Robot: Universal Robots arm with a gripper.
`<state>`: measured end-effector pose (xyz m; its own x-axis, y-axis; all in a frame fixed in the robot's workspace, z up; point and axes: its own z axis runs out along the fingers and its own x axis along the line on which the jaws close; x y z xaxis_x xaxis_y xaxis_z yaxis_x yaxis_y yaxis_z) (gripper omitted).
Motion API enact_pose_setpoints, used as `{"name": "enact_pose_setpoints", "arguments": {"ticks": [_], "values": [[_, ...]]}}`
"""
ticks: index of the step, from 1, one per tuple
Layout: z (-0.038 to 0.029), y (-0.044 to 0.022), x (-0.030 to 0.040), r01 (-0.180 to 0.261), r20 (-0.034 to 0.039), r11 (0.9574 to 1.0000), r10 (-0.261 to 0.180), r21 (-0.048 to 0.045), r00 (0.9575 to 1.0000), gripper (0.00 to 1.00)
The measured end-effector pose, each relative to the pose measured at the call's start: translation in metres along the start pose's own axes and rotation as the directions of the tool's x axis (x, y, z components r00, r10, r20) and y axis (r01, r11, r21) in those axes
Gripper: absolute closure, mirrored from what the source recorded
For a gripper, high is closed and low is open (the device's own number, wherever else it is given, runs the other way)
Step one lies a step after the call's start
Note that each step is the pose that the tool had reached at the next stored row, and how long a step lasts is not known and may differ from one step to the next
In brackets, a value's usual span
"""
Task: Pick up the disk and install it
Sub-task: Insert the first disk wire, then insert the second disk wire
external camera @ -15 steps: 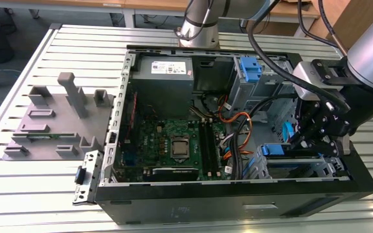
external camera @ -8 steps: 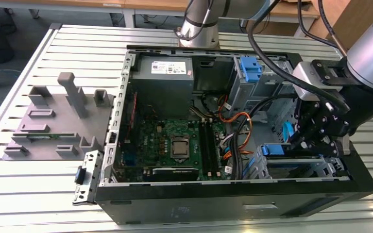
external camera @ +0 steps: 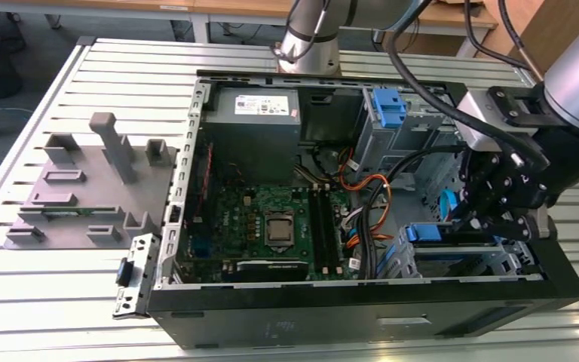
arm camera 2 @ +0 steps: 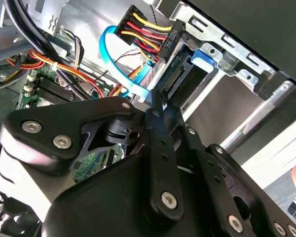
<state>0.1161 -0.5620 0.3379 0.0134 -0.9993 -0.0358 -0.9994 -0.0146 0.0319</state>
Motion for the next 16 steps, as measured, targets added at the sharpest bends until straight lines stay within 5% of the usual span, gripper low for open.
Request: {"name": "enact_pose_setpoints", "arguments": {"ticks": [6, 16], "values": [[-0.0105, 0.0004, -0.0004, 0.0, 0.0, 1.0, 0.0, 0.0, 1.0, 0.76], [-0.0118, -0.0036, -0.0004, 0.0, -0.0001, 1.0, 0.0, 0.0, 1.0, 0.76]]}}
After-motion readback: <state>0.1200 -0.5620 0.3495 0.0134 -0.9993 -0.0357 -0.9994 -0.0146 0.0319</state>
